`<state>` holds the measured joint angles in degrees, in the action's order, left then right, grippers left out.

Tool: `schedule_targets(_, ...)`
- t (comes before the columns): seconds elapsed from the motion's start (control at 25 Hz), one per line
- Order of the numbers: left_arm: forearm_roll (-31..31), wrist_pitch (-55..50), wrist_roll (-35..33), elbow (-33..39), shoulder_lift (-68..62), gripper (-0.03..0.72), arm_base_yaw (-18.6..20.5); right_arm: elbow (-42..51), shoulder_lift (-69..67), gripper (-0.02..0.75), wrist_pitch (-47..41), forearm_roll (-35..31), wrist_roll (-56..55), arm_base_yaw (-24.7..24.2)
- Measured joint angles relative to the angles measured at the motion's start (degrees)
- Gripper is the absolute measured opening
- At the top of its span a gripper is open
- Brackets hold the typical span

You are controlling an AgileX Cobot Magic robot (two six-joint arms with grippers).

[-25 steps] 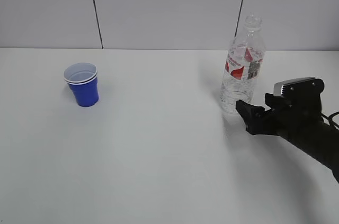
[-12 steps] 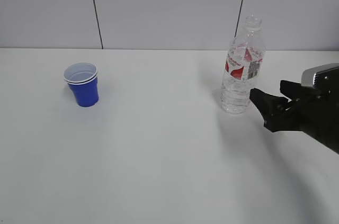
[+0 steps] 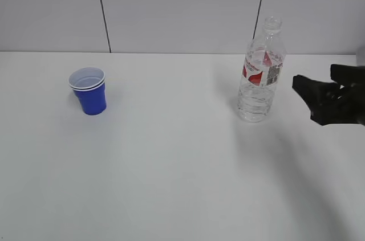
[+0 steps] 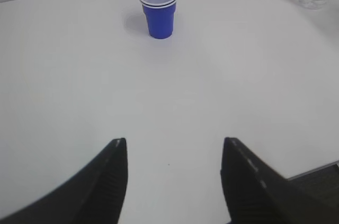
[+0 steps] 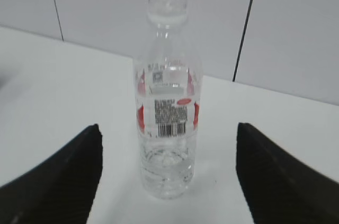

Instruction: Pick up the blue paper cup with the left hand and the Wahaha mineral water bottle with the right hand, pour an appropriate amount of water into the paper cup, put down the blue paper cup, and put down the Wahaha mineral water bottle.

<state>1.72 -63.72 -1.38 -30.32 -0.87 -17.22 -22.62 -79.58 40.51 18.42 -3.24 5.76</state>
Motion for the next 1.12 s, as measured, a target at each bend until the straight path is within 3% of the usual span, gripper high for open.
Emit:
schedule_targets(0.24,0.00,0.00,0.00,0.00,0.00,0.427,0.00,0.03,10.67,0.587,-1.11,2.47,-8.97,0.00)
schedule_targets(0.56,0.00,0.00,0.00,0.00,0.00,0.427,0.00,0.30,26.10,0.587,-20.18,12.69,-12.59,0.00)
schedule_targets(1.12,0.00,0.00,0.00,0.00,0.00,0.427,0.00,0.43,50.01,0.587,-51.15,16.55,-12.66,0.00)
